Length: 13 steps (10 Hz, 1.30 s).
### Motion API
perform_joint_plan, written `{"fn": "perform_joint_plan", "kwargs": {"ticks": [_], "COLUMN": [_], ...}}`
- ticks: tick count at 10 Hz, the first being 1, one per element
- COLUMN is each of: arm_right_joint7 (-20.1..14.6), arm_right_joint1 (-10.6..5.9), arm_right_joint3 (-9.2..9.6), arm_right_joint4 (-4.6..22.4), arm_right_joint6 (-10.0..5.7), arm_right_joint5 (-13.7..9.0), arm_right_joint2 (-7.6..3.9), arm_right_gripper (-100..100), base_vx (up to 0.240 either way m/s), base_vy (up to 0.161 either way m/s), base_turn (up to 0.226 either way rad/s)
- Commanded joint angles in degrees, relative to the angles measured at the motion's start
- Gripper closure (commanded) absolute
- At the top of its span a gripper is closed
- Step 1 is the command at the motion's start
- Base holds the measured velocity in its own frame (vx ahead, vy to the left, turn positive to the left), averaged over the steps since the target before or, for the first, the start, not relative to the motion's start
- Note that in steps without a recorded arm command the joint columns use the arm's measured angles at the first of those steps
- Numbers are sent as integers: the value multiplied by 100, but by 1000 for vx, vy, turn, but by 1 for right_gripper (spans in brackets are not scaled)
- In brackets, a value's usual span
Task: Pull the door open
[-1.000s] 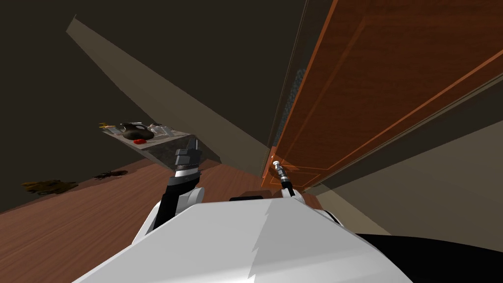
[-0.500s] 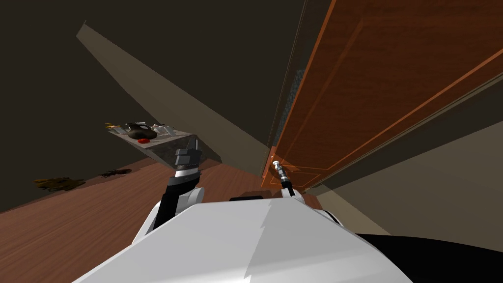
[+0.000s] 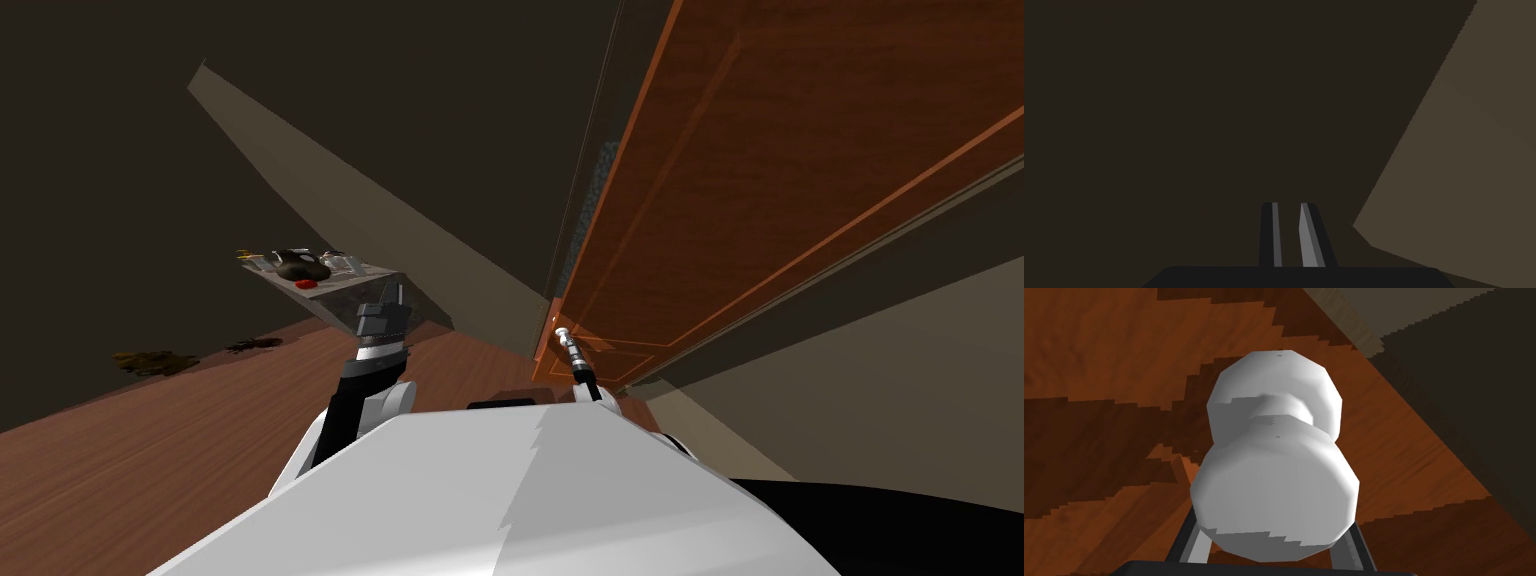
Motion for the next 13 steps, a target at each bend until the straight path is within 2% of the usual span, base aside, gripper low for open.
{"fn": "perform_joint_plan", "kwargs": {"ticks": [1,3,4,8,9,10,11,13], "arm_right_joint7": [-286,-308,-546,-1022,-1231,-1261,-1482,-1500], "arm_right_joint1": [-61,-61,-57,-48,-44,-44,-39,-39], "arm_right_joint3": [89,89,121,187,222,222,257,257], "arm_right_joint4": [126,126,116,97,88,88,78,118], "arm_right_joint6": [-41,-41,-34,-21,-13,-13,-6,-6], "arm_right_joint5": [-65,-65,-140,-292,-372,-372,-452,-452], "arm_right_joint2": [61,61,57,49,45,45,40,40], "arm_right_gripper": [100,100,100,100,100,100,100,100], "base_vx": [-37,-18,-20,-41,-32,-27,-38,-21], "base_vy": [-15,-7,-3,-22,-7,-9,-15,-11], "base_turn": [61,3,49,48,44,39,68,11]}}
